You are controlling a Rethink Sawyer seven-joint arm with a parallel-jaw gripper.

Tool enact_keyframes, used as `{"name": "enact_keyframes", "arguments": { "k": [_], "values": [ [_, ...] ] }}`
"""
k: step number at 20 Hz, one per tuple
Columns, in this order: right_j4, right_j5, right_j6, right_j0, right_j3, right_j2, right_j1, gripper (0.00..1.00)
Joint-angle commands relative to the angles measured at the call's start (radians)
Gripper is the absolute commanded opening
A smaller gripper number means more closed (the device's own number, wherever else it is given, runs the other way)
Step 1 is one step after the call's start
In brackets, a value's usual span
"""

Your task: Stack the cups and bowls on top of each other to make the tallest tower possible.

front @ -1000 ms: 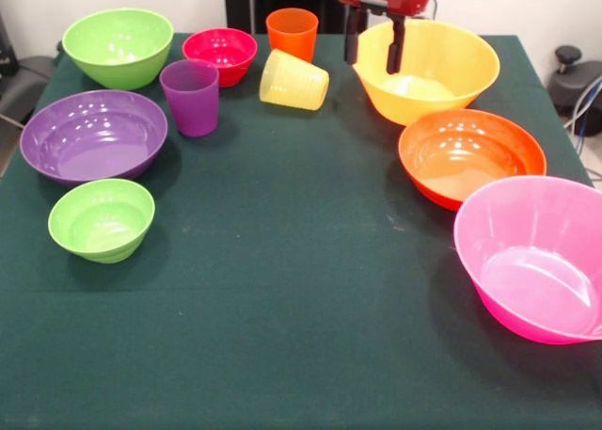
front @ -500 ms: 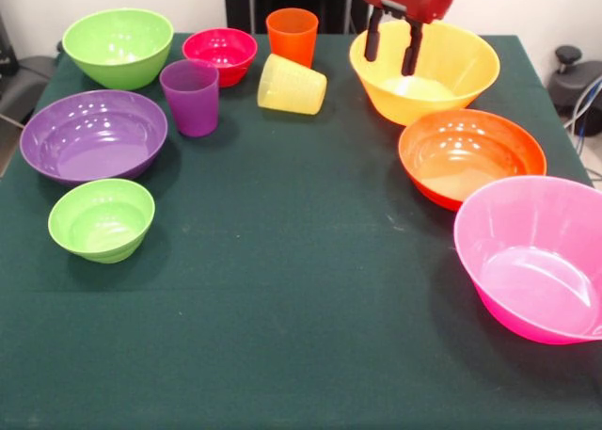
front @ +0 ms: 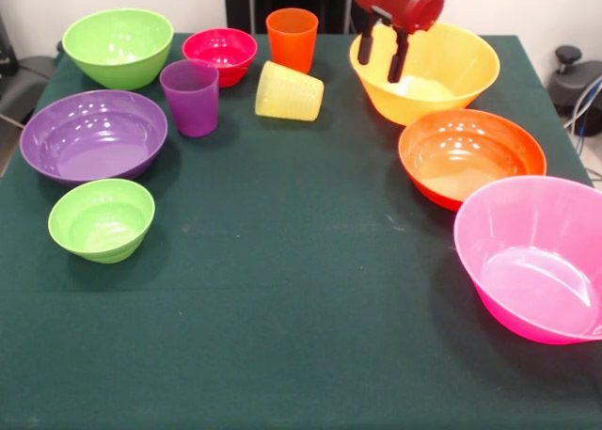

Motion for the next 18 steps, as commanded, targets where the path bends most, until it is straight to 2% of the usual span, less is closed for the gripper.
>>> {"name": "enact_keyframes", "arguments": {
  "k": [1,7,10,11,12,14,18],
  "values": [
    [-0.023,0.025,0.082,-0.056,0.013,0.076,0.009,1.00],
    [-0.141,0.097,-0.036,-0.035,0.069,0.091,-0.143,1.00],
    [-0.171,0.154,-0.064,-0.038,0.089,0.114,-0.196,1.00],
    [-0.203,0.180,-0.093,-0.027,0.097,0.124,-0.238,1.00],
    [-0.233,0.189,-0.127,-0.033,0.096,0.143,-0.258,1.00],
    [-0.284,0.210,-0.209,-0.090,0.112,0.238,-0.291,1.00],
    [-0.368,0.218,-0.275,-0.149,0.136,0.358,-0.321,1.00]
  ]
}}
